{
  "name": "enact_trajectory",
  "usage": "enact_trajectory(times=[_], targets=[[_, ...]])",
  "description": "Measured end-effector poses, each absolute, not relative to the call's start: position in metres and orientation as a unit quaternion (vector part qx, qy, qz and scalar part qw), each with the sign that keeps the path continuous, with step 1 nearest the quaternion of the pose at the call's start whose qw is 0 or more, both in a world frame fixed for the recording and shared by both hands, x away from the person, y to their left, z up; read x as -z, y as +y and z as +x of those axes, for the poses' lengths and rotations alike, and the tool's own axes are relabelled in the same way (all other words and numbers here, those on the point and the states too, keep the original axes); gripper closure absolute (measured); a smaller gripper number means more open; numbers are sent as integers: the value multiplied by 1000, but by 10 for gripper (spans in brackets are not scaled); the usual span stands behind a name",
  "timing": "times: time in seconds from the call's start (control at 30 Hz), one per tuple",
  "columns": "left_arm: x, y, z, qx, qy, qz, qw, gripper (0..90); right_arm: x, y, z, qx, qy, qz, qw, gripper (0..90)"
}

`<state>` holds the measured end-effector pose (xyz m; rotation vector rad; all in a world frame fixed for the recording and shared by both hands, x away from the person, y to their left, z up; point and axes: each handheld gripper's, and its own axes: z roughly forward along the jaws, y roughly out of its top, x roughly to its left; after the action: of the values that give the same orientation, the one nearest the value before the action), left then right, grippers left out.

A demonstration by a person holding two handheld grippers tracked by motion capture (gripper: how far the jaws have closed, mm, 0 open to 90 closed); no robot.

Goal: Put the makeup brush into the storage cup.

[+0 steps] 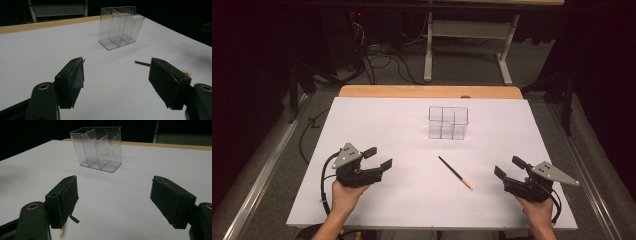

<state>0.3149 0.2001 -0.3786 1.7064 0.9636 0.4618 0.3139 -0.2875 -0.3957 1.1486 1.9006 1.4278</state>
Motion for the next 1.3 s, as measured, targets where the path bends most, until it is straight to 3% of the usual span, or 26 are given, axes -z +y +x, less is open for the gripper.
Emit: enact_trajectory(times=[1.3], targets=[[379, 198, 313, -193, 404, 718, 533, 288, 395, -286, 315, -521, 700, 427, 238, 234]])
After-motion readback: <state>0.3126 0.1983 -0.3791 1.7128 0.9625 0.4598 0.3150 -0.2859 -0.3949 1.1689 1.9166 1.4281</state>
